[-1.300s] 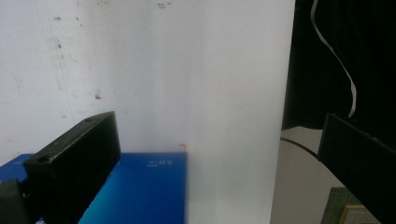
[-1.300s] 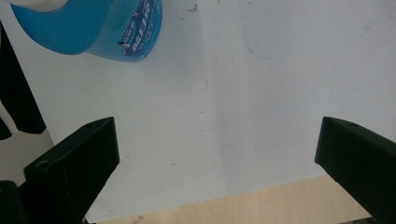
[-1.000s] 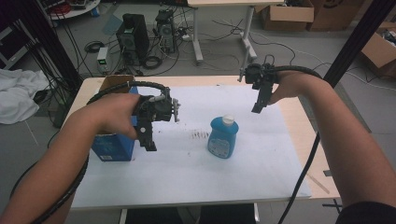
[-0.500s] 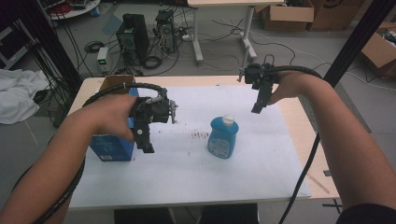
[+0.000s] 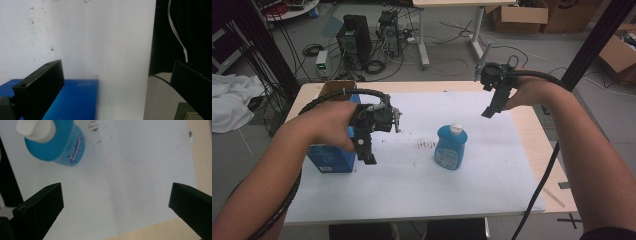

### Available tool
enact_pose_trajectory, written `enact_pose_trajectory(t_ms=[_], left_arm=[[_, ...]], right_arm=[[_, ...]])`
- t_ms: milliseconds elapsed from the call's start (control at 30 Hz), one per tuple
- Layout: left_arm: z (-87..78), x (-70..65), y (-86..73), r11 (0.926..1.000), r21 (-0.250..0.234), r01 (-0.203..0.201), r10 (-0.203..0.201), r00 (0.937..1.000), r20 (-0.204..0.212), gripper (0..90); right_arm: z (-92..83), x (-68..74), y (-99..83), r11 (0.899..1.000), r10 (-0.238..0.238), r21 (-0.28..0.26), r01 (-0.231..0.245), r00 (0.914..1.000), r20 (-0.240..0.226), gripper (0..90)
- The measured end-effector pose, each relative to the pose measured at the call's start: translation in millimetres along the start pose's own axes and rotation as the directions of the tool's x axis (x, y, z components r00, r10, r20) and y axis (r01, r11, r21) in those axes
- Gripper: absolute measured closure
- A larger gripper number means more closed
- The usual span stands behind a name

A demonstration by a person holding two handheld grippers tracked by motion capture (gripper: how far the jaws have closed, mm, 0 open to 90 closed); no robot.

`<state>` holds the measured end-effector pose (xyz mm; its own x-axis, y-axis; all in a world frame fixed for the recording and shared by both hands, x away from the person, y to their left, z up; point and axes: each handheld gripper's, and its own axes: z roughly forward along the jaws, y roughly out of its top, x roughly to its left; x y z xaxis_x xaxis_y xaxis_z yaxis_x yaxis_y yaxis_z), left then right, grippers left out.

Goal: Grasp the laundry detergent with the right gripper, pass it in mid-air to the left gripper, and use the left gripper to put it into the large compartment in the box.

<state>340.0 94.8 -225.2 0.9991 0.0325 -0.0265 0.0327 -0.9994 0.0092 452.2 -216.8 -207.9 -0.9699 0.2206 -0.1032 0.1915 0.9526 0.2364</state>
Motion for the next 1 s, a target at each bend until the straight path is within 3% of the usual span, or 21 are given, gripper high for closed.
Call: enact_pose_trajectory(t_ms=[33,67,100,133,200,233,267,300,467,500,533,667,733,767,800,833,867,1000], left_arm=[[-0.1,-0.5,-0.3,1.0000,-0.005,0.001,-0.001,1.0000,-0.002,0.1],[-0.3,-0.8,-0.4,1.0000,-0.003,0.000,0.000,1.0000,-0.003,0.0],[0.0,-1.3,-0.6,1.0000,-0.005,-0.001,0.001,1.0000,-0.005,0.1],[-0.1,-1.8,-0.6,1.0000,-0.004,-0.002,0.002,1.0000,-0.003,0.1],[0.5,-3.1,-1.1,1.0000,-0.004,-0.004,0.004,1.0000,-0.004,0.1],[0.9,-3.8,-1.4,1.0000,-0.007,-0.005,0.005,1.0000,-0.003,0.1],[0.7,-4.5,-2.1,1.0000,-0.004,-0.007,0.007,1.0000,-0.002,0.0],[0.7,-4.5,-2.1,1.0000,-0.004,-0.007,0.007,1.0000,-0.002,0.1],[-0.9,-6.8,-4.2,0.9999,-0.008,-0.012,0.012,0.9999,-0.009,0.1],[-1.2,-7.4,-4.7,0.9999,-0.012,-0.011,0.011,0.9999,-0.012,0.1],[-1.6,-7.7,-5.3,0.9998,-0.012,-0.013,0.013,0.9999,-0.010,0.1],[-1.0,-9.6,-7.5,0.9996,-0.021,-0.019,0.018,0.9997,-0.014,0.1],[-0.6,-10.5,-8.5,0.9996,-0.022,-0.017,0.017,0.9998,-0.014,0.1],[-0.3,-10.8,-9.1,0.9995,-0.025,-0.019,0.019,0.9997,-0.013,0.1],[0.2,-11.0,-9.7,0.9993,-0.029,-0.022,0.022,0.9997,-0.015,0.1],[0.4,-11.4,-10.2,0.9994,-0.029,-0.017,0.017,0.9998,-0.014,0.1],[0.9,-11.7,-10.8,0.9994,-0.032,-0.014,0.014,0.9998,-0.014,0.1],[0.8,-11.2,-12.4,0.9993,-0.031,-0.020,0.020,0.9997,-0.014,0.0]], right_arm=[[-1.6,0.6,-2.9,0.999,0.011,-0.038,-0.011,0.9999,0.007,0.0],[-4.9,2.3,-9.0,0.993,0.036,-0.114,-0.034,0.9993,0.012,0.0],[-5.9,3.7,-12.0,0.988,0.046,-0.151,-0.043,0.9989,0.011,0.0],[-5.9,3.7,-12.0,0.988,0.046,-0.151,-0.043,0.9989,0.011,0.0],[-7.3,8.6,-22.1,0.962,0.081,-0.262,-0.076,0.9966,0.008,0.0],[-7.3,8.6,-22.1,0.962,0.081,-0.262,-0.076,0.9966,0.008,0.0],[-7.2,12.8,-29.4,0.932,0.097,-0.352,-0.092,0.9953,-0.003,0.0],[-7.2,12.8,-29.4,0.932,0.097,-0.352,-0.092,0.9953,-0.003,0.0],[-3.5,29.5,-46.0,0.866,0.137,-0.487,-0.115,0.9906,0.009,0.0],[0.2,37.2,-53.7,0.842,0.138,-0.527,-0.116,0.9905,0.003,0.0],[0.2,37.2,-53.7,0.842,0.138,-0.527,-0.116,0.9905,0.003,0.0],[12.2,52.0,-71.9,0.795,0.168,-0.592,-0.131,0.9858,0.007,0.0],[20.7,59.0,-82.5,0.765,0.186,-0.627,-0.147,0.9826,-0.004,0.0],[31.5,66.8,-93.0,0.738,0.202,-0.657,-0.155,0.9794,-0.004,0.0],[31.5,66.8,-93.0,0.738,0.202,-0.657,-0.155,0.9794,-0.004,0.0],[44.4,73.9,-102.2,0.715,0.218,-0.678,-0.170,0.9758,-0.015,0.0],[44.4,73.9,-102.2,0.715,0.218,-0.678,-0.170,0.9758,-0.015,0.0],[71.0,87.7,-113.1,0.690,0.221,-0.698,-0.189,0.9743,-0.045,0.0]])
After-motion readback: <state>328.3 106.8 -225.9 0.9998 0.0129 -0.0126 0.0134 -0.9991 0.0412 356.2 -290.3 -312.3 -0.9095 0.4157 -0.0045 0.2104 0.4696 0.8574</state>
